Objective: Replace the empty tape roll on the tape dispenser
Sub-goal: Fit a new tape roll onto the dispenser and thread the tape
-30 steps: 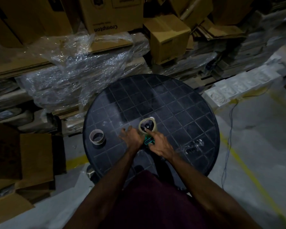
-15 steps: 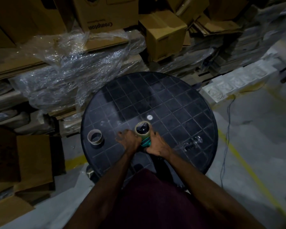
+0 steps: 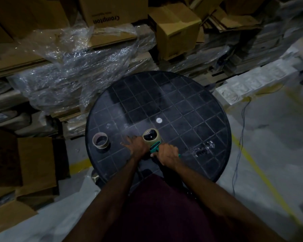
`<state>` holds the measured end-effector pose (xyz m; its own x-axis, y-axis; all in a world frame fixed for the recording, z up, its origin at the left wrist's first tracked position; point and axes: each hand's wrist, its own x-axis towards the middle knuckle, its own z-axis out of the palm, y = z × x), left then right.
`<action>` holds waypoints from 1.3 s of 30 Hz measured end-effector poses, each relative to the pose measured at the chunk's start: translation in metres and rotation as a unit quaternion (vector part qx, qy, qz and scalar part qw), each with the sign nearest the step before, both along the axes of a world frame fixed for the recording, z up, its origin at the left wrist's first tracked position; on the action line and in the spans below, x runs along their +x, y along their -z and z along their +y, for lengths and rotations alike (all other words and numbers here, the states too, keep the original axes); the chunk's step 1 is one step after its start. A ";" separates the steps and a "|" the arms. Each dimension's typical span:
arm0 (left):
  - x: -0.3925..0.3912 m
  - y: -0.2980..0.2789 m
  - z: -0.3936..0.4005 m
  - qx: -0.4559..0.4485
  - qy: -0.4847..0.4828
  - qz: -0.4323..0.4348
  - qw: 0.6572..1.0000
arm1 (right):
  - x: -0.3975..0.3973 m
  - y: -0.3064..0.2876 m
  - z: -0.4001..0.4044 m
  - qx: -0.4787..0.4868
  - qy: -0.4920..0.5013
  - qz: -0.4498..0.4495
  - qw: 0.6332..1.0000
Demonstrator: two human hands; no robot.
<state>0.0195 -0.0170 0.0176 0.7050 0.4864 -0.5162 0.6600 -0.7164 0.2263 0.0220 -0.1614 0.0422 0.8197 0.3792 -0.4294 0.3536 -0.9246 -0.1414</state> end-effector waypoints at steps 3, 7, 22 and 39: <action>-0.001 0.002 0.000 0.002 0.016 0.018 1.000 | -0.001 0.000 0.000 -0.004 -0.020 0.010 1.000; -0.003 0.002 -0.006 0.019 0.073 0.023 0.997 | 0.002 -0.001 -0.001 -0.037 -0.055 -0.003 0.998; -0.005 0.003 -0.003 0.029 0.169 -0.072 0.982 | 0.007 0.002 -0.009 -0.064 -0.029 -0.012 0.997; -0.010 -0.006 0.004 0.071 0.171 -0.234 0.954 | 0.017 -0.008 0.001 -0.048 0.012 -0.053 0.997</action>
